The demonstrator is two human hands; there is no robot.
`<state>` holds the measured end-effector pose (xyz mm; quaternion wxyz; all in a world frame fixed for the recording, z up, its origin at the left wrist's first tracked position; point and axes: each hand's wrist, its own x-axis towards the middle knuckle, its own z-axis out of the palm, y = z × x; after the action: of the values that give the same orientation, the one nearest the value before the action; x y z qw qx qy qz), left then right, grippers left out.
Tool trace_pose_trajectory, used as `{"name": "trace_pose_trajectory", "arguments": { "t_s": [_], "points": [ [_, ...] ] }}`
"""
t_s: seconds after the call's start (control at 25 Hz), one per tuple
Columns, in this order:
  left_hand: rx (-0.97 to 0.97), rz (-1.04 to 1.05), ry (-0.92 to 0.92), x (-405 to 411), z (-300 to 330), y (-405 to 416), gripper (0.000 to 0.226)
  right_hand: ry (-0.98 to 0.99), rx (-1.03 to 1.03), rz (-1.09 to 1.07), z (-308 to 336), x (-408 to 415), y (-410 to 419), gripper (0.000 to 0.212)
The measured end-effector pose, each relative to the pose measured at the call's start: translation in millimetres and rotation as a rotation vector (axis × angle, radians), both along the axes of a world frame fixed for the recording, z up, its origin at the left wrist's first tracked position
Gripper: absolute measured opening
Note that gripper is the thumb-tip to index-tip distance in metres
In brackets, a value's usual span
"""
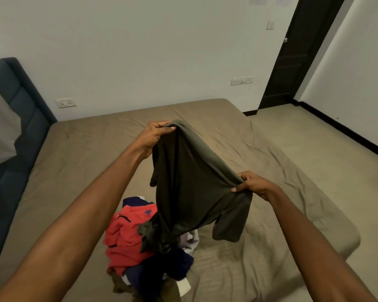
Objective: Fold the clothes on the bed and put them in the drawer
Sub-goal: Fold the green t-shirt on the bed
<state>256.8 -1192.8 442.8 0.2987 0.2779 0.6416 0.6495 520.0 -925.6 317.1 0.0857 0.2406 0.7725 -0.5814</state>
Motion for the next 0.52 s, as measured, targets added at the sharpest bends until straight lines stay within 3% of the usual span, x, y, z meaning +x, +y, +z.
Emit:
{"name": "trace_pose_trajectory", "arguments": {
  "t_s": [0.16,0.28,0.4,0.52],
  "points": [
    [0.031,0.037,-0.026,43,3,46,0.017,0.138,-0.21,-0.072,16,59,63,0.034],
    [0.048,0.057,-0.018,70,1,80,0.018,0.256,-0.297,-0.183,23,91,102,0.023],
    [0.086,0.087,-0.053,98,-17,110,0.022,0.251,-0.225,-0.232,23,119,138,0.033],
    [-0.021,0.096,-0.005,117,-43,125,0.019,0.182,-0.038,-0.399,19,138,174,0.026]
  ]
}}
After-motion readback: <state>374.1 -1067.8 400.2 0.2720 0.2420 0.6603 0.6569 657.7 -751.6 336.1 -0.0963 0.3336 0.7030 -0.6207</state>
